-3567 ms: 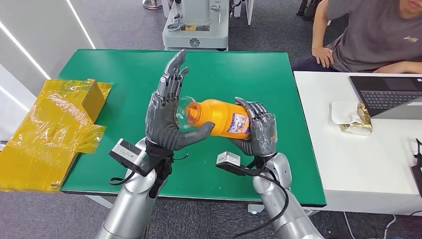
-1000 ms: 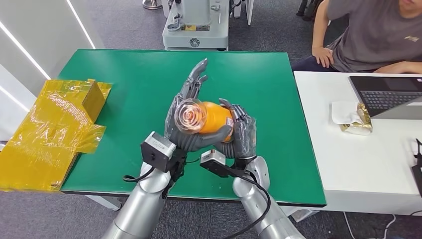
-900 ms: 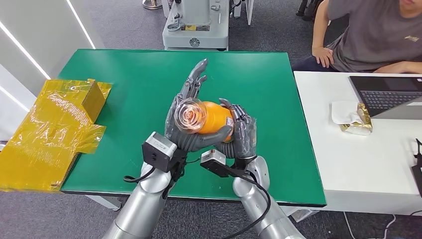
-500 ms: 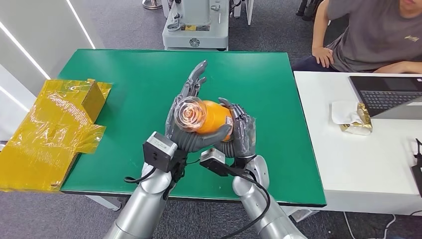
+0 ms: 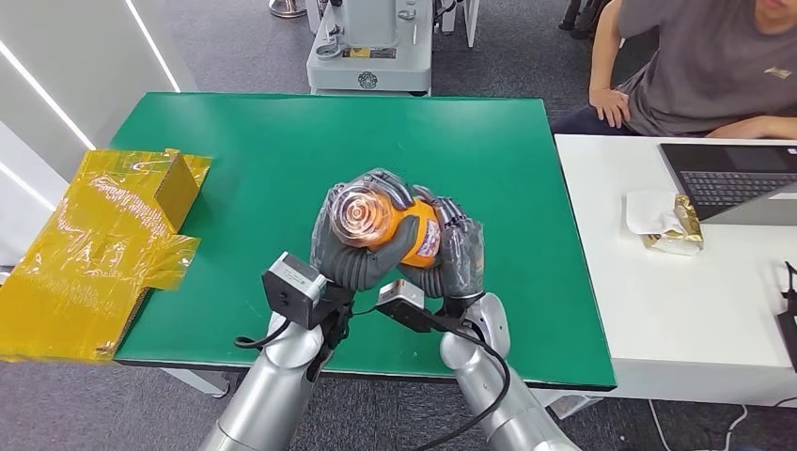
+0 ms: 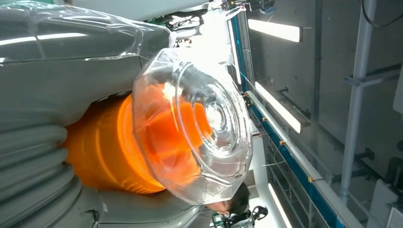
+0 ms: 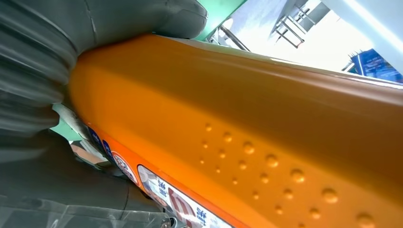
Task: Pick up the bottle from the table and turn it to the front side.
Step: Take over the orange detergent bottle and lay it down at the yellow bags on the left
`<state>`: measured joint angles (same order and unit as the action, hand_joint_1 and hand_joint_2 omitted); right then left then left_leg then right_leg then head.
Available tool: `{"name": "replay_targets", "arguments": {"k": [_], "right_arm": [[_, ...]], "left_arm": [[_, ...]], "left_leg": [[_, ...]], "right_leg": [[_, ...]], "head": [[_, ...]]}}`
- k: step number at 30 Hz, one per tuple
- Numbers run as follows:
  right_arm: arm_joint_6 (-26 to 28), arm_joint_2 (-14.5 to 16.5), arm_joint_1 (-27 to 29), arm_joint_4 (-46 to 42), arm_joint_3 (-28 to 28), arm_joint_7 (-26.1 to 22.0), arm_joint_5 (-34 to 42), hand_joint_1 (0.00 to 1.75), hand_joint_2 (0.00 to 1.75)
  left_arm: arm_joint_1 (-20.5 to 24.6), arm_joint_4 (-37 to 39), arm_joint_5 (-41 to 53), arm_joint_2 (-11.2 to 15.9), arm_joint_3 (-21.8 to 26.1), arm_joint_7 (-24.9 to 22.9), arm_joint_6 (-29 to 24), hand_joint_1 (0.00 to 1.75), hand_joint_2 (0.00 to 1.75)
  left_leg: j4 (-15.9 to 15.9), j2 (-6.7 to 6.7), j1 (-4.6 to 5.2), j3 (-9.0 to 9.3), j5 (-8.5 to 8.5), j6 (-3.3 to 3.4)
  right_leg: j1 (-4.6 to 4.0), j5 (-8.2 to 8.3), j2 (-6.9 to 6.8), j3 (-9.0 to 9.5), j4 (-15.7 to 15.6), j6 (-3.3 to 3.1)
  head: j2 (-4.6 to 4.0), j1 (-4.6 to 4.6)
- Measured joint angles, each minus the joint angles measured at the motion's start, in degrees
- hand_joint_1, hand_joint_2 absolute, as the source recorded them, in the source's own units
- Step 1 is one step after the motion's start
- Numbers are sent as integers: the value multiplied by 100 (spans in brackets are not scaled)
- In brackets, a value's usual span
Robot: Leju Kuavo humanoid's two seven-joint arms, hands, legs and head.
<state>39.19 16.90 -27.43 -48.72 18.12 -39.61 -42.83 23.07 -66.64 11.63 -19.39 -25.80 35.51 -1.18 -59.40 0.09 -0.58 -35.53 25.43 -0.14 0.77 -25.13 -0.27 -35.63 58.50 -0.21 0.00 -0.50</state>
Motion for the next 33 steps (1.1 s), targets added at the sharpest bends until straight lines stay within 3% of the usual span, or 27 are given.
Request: {"name": "replay_targets", "arguments": {"k": [7, 11, 25, 33], "right_arm": [[-1, 17, 14, 0, -10, -4, -3, 175, 175], [0, 20, 15, 0, -14, -4, -2, 1, 175], [0, 21, 144, -73, 9, -21, 322, 0, 175], [0, 21, 433, -573, 61, -24, 550, 0, 175]], "left_arm": [[0, 0, -31, 0, 1, 11, 1, 175, 175], [0, 0, -45, 0, 1, 35, -1, 175, 175], [5, 56, -114, 2, 0, 58, -39, 175, 175], [9, 104, -174, 3, 1, 64, -68, 175, 175]], "left_leg": [[0, 0, 0, 0, 0, 0], [0, 0, 0, 0, 0, 0], [0, 0, 0, 0, 0, 0], [0, 0, 0, -2, 1, 1]], "right_leg": [[0, 0, 0, -1, 0, 0], [0, 0, 0, -1, 0, 0], [0, 0, 0, -1, 0, 0], [0, -2, 0, -1, 0, 2]], "head": [[0, -1], [0, 0], [0, 0], [0, 0]]}}
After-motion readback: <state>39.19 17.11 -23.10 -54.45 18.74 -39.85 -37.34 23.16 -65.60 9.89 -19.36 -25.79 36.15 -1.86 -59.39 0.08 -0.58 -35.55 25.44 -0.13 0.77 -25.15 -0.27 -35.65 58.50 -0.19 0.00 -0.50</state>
